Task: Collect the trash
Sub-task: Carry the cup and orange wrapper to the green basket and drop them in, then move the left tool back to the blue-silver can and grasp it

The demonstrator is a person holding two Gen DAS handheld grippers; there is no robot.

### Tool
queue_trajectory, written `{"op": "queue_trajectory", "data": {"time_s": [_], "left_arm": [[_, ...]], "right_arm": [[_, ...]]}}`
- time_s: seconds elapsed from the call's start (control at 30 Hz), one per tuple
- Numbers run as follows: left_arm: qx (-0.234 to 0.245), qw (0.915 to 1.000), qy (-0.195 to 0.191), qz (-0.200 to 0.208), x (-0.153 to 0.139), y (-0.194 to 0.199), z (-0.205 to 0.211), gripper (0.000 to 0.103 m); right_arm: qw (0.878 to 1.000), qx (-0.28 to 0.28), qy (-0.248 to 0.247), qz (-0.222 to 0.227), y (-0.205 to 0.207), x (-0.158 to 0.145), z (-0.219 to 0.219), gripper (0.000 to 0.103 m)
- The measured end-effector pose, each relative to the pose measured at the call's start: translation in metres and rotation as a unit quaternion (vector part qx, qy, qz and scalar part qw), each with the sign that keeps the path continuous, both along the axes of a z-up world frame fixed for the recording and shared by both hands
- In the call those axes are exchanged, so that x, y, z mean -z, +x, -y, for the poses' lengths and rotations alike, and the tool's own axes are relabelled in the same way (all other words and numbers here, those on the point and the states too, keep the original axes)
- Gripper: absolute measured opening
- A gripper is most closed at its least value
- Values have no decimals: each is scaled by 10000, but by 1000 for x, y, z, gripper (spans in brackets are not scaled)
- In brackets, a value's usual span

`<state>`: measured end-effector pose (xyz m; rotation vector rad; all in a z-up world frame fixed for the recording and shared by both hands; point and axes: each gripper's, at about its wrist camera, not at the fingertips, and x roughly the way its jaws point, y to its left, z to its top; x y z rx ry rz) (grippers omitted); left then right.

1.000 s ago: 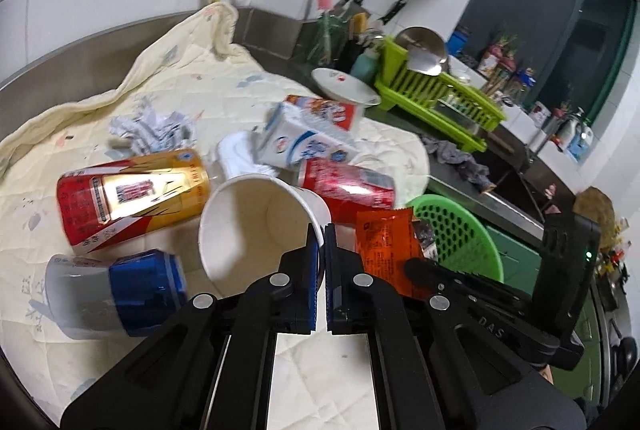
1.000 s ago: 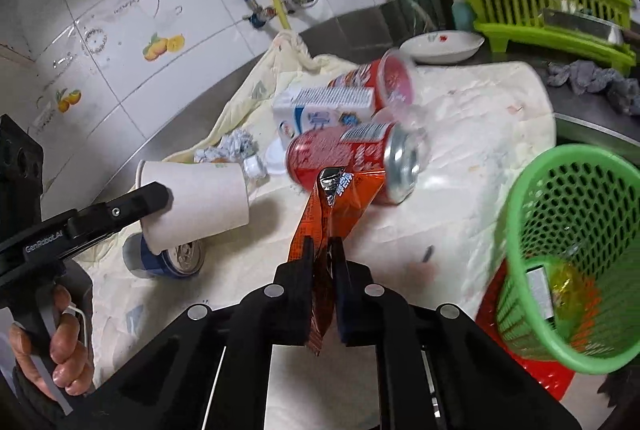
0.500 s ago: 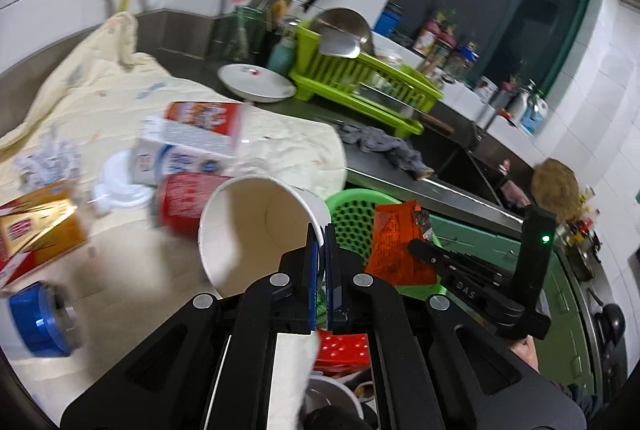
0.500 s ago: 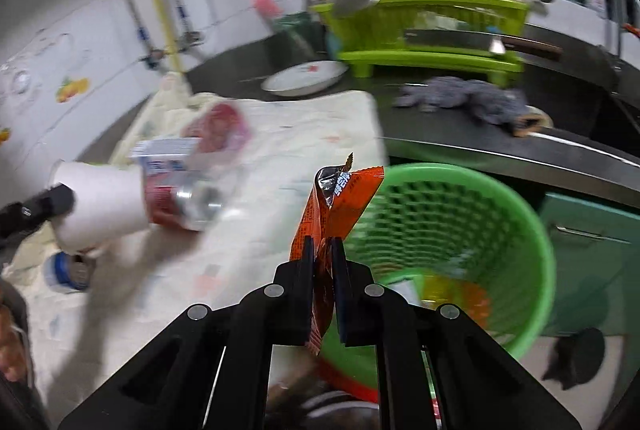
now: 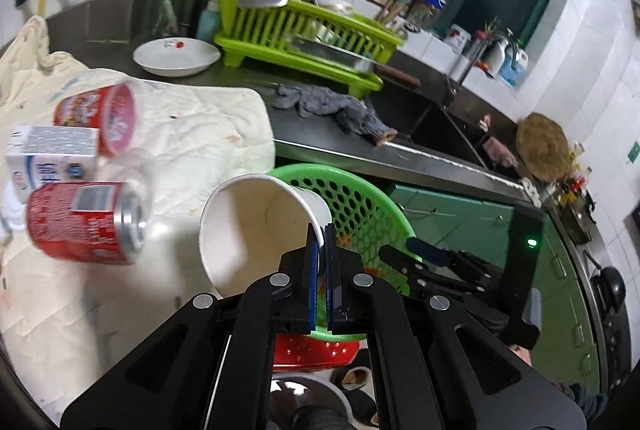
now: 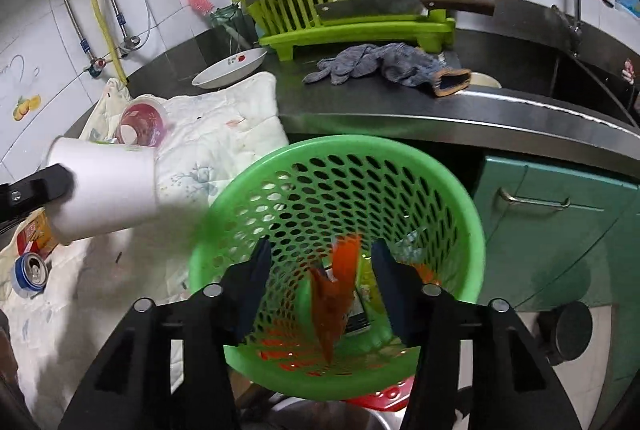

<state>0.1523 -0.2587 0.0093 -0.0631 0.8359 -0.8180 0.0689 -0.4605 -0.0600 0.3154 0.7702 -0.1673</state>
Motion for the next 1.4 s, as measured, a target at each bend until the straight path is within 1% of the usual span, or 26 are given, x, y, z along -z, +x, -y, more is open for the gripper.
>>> {"op": "queue_trajectory", "data": {"time_s": [0.07, 0.13, 0.23, 0.37, 0.43, 0.53, 0.57, 0.6, 0.63, 0.7, 0.77, 0.97, 1.03, 1.13, 1.23, 1.4], "left_arm": [[61, 9999, 55, -64, 6, 2, 12, 1], [118, 9998, 72, -105, 11, 3, 22, 1], [163, 9996, 116, -174, 19, 6, 36, 2], [224, 9989, 90, -404, 30, 11, 50, 2], [239, 9985, 122, -469, 37, 12, 57, 5], [280, 9980, 192, -536, 44, 12, 64, 6], [303, 9977, 181, -582, 46, 11, 66, 10], [287, 9976, 183, -595, 47, 11, 65, 22], [253, 9978, 191, -579, 47, 10, 65, 32], [220, 9983, 151, -519, 46, 8, 63, 38], [207, 9984, 179, -503, 45, 7, 62, 39], [150, 9992, 302, -228, 33, -4, 42, 39], [88, 9991, 392, -127, 30, -7, 31, 45], [-60, 9989, 469, -31, 25, -11, 9, 46], [-236, 9984, 518, -3, 21, -14, -15, 47], [-566, 9956, 720, 175, 13, -21, -59, 50]], "right_arm": [[10000, 39, -14, 60, -5, -3, 3, 52], [9999, 87, 14, 102, -9, -5, 8, 56], [9997, 163, 71, 164, -18, -7, 15, 58], [9993, 251, 85, 244, -32, -11, 21, 61], [9991, 292, 76, 286, -38, -13, 25, 63], [9988, 366, 102, 319, -45, -14, 30, 64], [9987, 380, 113, 321, -45, -14, 31, 64], [9986, 397, 127, 324, -47, -14, 32, 64], [9986, 406, 131, 327, -48, -14, 33, 64], [9985, 416, 127, 329, -50, -13, 33, 64], [9985, 415, 131, 336, -52, -14, 32, 64], [9988, 297, 126, 355, -53, -15, 22, 69], [9990, 230, 115, 369, -52, -16, 15, 73], [9992, 108, 106, 374, -49, -18, 5, 74], [9991, -138, 134, 366, -43, -20, -11, 74], [9976, -566, 92, 397, -35, -27, -41, 78]]}}
